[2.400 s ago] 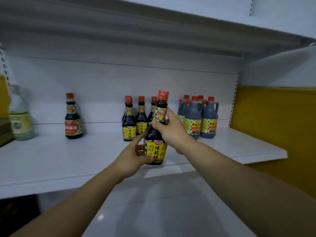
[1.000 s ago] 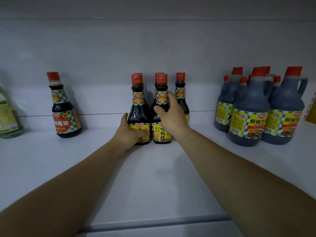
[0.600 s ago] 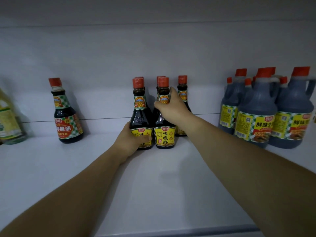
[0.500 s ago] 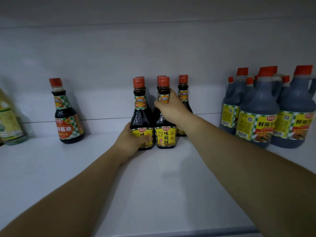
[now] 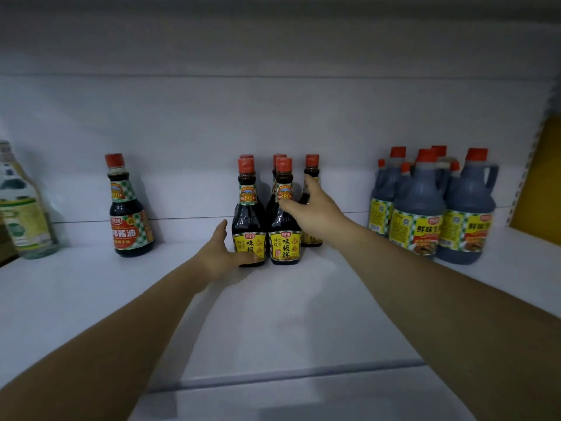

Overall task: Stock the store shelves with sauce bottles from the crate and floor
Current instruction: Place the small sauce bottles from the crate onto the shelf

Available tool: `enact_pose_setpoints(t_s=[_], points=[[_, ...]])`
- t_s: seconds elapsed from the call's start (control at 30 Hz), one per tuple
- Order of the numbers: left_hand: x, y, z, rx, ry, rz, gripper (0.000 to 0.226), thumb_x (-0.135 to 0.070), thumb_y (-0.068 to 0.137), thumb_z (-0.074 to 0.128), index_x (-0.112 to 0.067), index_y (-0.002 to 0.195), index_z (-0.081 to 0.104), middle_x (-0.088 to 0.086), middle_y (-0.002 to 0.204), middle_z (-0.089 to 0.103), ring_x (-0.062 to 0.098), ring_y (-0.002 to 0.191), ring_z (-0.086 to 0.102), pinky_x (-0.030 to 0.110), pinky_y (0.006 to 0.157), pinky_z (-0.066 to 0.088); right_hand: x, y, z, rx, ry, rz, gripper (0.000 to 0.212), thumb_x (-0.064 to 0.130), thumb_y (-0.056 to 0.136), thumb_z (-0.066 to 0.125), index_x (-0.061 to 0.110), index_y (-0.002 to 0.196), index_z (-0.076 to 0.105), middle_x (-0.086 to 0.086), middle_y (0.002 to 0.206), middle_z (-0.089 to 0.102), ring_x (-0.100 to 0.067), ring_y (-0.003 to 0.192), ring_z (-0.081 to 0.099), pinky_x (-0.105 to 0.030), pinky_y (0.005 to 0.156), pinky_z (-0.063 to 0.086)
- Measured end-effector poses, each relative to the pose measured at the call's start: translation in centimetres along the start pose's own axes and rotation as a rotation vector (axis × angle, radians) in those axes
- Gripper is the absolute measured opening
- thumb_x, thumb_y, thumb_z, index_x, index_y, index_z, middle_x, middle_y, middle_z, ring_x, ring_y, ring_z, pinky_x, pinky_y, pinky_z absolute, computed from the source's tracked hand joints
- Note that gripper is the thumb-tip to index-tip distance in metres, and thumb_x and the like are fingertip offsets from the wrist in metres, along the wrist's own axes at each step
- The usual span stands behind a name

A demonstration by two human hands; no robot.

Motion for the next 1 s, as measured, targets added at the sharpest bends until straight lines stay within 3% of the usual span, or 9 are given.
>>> enact_pose_setpoints(t_s=[0.1,0.17,0.23,0.3,0.4,0.57,0.7,0.87,1.0], points=[[-1.2,-4.1,-0.5,0.022,0.164,0.022,0.096,-0.029,0.082,0.073,-0.026,0.152,0.009,0.003,0.156,0.025,0.021,0.138,0.031,0.033,0.103,0.032,0.7,-3.4,-0.9,0.001,-0.053,0.012,0.08,0.038,0.091,0.061,0.028,0.154,0.013,0.005,0.154,0.034,-0.019,0.135,0.039,-0.031,0.102,0.037],[-2.9,-7.0,-0.4,0.026,0.231,0.129,0.08,-0.024,0.086,0.069,-0.026,0.15,0.02,0.001,0.148,0.037,0.012,0.12,0.039,0.024,0.092,0.03,1.0,-5.9,-1.7,-0.002,-0.101,-0.009,0.073,0.036,0.093,0.06,0.026,0.153,0.02,0.008,0.143,0.043,-0.011,0.123,0.043,-0.024,0.093,0.034],[-4.5,-9.3,0.3,0.069,0.242,0.2,0.064,-0.02,0.088,0.066,-0.029,0.142,0.034,-0.007,0.132,0.048,0.007,0.109,0.039,0.013,0.083,0.031,0.5,-8.0,-2.8,-0.012,-0.147,0.022,0.071,0.038,0.094,0.058,0.024,0.153,0.021,0.005,0.151,0.037,-0.015,0.13,0.04,-0.023,0.093,0.03],[-6.2,-11.4,2.0,0.133,0.284,0.239,0.053,-0.019,0.089,0.065,-0.032,0.133,0.039,-0.015,0.117,0.049,0.008,0.112,0.044,0.007,0.069,0.036,0.2,-10.4,-4.1,-0.03,-0.205,0.058,0.071,0.041,0.093,0.058,0.023,0.153,0.022,0.001,0.156,0.031,-0.021,0.138,0.034,-0.026,0.098,0.031],[-8.4,-13.3,5.6,0.23,0.383,0.305,0.075,-0.035,0.086,0.066,-0.026,0.149,0.026,-0.011,0.145,0.036,0.016,0.135,0.035,0.021,0.098,0.035,0.3,-14.1,-6.9,-0.087,-0.276,0.103,0.077,0.049,0.09,0.059,0.025,0.153,0.022,0.003,0.158,0.027,-0.022,0.142,0.032,-0.031,0.106,0.033],[-11.8,-17.3,13.8,0.388,0.48,0.49,0.078,-0.04,0.086,0.065,-0.024,0.15,0.023,-0.003,0.156,0.024,0.018,0.141,0.028,0.023,0.103,0.026,-0.1,-22.2,-13.2,-0.236,-0.442,0.163,0.049,0.038,0.093,0.058,0.023,0.138,0.046,0.0,0.135,0.054,-0.024,0.124,0.051,-0.027,0.088,0.039],[-14.0,-21.3,21.9,0.553,0.533,0.649,0.077,-0.042,0.086,0.064,-0.024,0.15,0.023,-0.001,0.155,0.028,0.02,0.138,0.033,0.027,0.105,0.028,-2.2,-30.2,-18.8,-0.337,-0.604,0.359,0.07,0.047,0.094,0.054,0.018,0.152,0.027,-0.002,0.158,0.029,-0.023,0.14,0.033,-0.029,0.105,0.032],[-15.1,-27.6,33.8,0.893,0.507,0.734,0.079,-0.041,0.086,0.064,-0.022,0.15,0.022,0.001,0.156,0.025,0.021,0.139,0.032,0.026,0.103,0.031,-5.8,-40.9,-25.8,-0.5,-0.673,0.628,0.072,0.051,0.094,0.052,0.02,0.153,0.023,-0.006,0.159,0.026,-0.027,0.138,0.037,-0.03,0.091,0.037],[-14.2,-33.8,42.4,1.168,0.555,0.738,0.08,-0.041,0.089,0.061,-0.024,0.152,0.015,-0.001,0.16,0.014,0.023,0.143,0.023,0.035,0.11,0.031,-8.4,-50.3,-30.1,-0.577,-0.69,0.85,0.072,0.052,0.096,0.049,0.02,0.154,0.02,-0.003,0.161,0.019,-0.027,0.144,0.027,-0.036,0.106,0.032]])
Point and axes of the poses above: each hand's wrist, its own y-axis towards the middle knuckle, its own z-axis out of the palm, x = y × z, the point moved 3 cm from there along y, towards the middle knuckle
